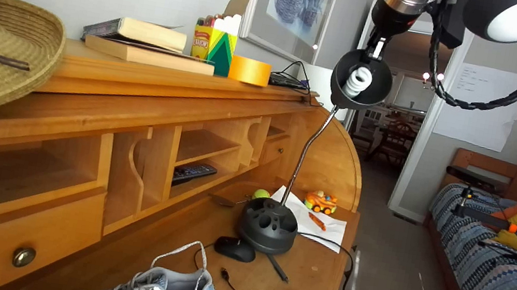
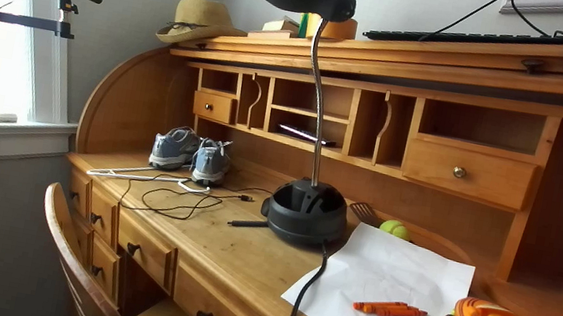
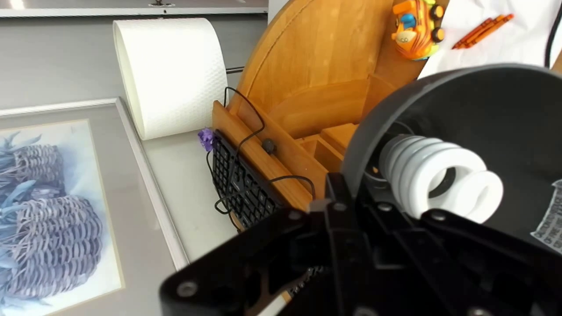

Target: Move the lamp to the right

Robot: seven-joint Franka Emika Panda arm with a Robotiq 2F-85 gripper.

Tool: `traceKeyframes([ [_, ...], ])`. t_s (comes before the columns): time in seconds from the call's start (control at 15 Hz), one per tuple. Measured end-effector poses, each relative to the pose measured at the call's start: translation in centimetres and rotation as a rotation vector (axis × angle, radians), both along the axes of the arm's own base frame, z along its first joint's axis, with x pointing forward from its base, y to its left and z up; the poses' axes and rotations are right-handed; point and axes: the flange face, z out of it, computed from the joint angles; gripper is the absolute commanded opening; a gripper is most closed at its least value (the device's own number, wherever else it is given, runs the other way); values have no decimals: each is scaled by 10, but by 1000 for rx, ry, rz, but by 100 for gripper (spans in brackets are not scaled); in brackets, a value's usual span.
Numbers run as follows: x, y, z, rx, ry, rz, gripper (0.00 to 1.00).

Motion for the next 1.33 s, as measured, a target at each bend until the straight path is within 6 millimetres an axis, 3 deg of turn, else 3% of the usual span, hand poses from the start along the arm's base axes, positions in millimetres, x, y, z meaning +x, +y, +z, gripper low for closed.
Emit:
traceKeyframes([
  [0.6, -25, -9, 34, 51, 81, 92, 1],
  [1.33, -34, -46, 43, -87, 348, 350, 1],
])
